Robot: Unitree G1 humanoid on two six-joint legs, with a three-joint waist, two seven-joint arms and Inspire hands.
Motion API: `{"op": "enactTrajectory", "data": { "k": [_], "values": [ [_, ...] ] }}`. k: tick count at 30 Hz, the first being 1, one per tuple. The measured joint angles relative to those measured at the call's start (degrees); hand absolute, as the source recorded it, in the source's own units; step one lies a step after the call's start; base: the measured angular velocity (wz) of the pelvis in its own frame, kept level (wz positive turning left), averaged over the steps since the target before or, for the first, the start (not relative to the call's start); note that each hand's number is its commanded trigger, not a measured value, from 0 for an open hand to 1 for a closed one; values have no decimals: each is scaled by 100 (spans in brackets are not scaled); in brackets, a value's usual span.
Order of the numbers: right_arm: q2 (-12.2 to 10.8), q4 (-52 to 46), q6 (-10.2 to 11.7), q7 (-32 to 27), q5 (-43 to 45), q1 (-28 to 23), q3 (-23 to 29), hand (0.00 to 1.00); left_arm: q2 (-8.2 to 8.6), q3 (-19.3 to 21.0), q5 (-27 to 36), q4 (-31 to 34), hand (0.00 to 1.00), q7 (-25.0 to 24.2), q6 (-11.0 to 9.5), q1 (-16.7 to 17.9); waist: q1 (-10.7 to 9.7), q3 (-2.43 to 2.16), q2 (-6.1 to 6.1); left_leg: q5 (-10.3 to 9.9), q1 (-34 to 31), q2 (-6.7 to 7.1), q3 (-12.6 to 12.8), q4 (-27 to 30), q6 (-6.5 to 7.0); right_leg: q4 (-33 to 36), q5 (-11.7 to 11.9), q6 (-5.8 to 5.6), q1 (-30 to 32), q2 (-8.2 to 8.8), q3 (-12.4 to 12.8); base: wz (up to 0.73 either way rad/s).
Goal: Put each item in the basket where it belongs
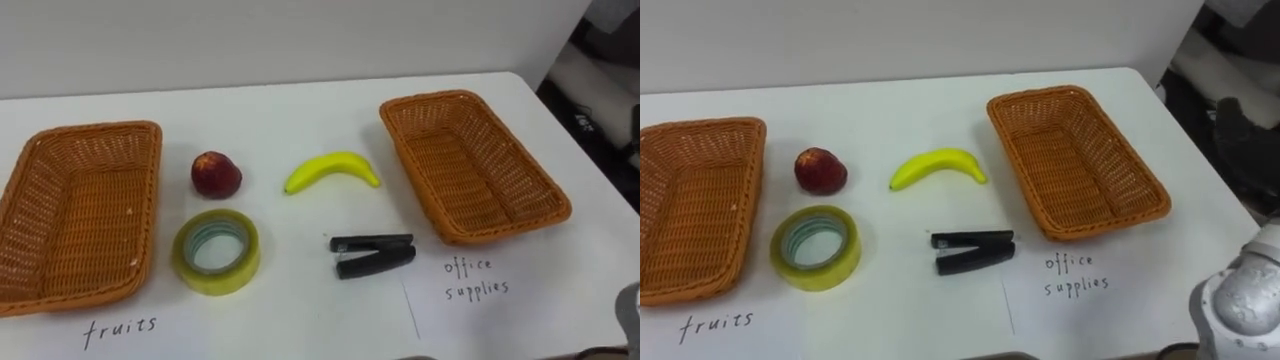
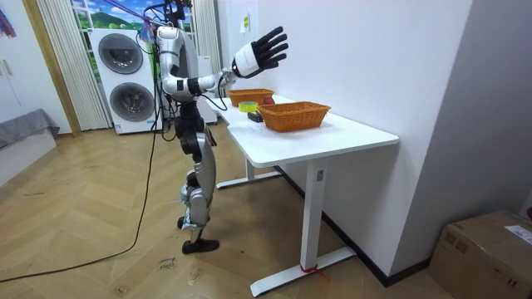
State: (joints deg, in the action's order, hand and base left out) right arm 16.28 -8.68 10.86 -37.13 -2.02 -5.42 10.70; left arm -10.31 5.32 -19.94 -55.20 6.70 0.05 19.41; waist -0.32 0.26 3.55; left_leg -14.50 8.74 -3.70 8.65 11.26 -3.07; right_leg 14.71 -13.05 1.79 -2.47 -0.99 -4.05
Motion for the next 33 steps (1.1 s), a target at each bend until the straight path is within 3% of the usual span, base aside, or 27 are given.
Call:
{"op": "enactTrajectory", "data": {
  "k": [10, 15, 17, 25, 28, 30, 33],
  "values": [
    [7, -6, -58, 931, 63, 188, -238, 0, -123, 7, -342, 131, 0, -365, 50, -8, 183, 17, 84, 0, -9, -1, -104, 9, 0, -127, 37, -10, -150, 16, -155, 9],
    [144, -7, -230, 1559, 244, 312, -500, 0, -134, 4, -349, 145, 0, -463, 123, -93, 225, 8, 80, 0, -58, 5, -125, 13, 0, -137, 38, -12, -147, 47, -262, 8],
    [179, -16, -238, 1827, 306, 354, -538, 0, -136, 5, -364, 224, 0, -482, 137, -101, 221, -28, 79, 2, -113, 18, -243, 18, 4, -193, 43, -19, -165, 60, -357, 19],
    [240, -15, -484, 2453, 507, 453, -639, 0, -148, 20, -370, 241, 0, -501, 253, -197, 246, -27, 85, 15, -106, 23, -415, 5, 25, -207, 45, -19, -283, 74, -542, 13],
    [316, -2, -552, 2624, 507, 452, -770, 0, -153, 8, -364, 236, 0, -501, 253, -205, 245, -1, 73, 17, -89, 23, -433, 6, 28, -211, 44, -19, -324, 78, -572, 6],
    [367, 16, -590, 2740, 502, 453, -779, 0, -161, 1, -356, 236, 0, -498, 253, -221, 234, 48, 117, 29, -116, 32, -494, 13, 47, -212, 45, -19, -335, 92, -644, 14],
    [372, 57, -606, 2798, 586, 453, -777, 0, -161, 2, -407, 237, 0, -485, 256, -231, 227, 43, 148, 37, -171, 37, -554, 35, 61, -212, 45, -18, -280, 99, -681, 9]
  ]
}}
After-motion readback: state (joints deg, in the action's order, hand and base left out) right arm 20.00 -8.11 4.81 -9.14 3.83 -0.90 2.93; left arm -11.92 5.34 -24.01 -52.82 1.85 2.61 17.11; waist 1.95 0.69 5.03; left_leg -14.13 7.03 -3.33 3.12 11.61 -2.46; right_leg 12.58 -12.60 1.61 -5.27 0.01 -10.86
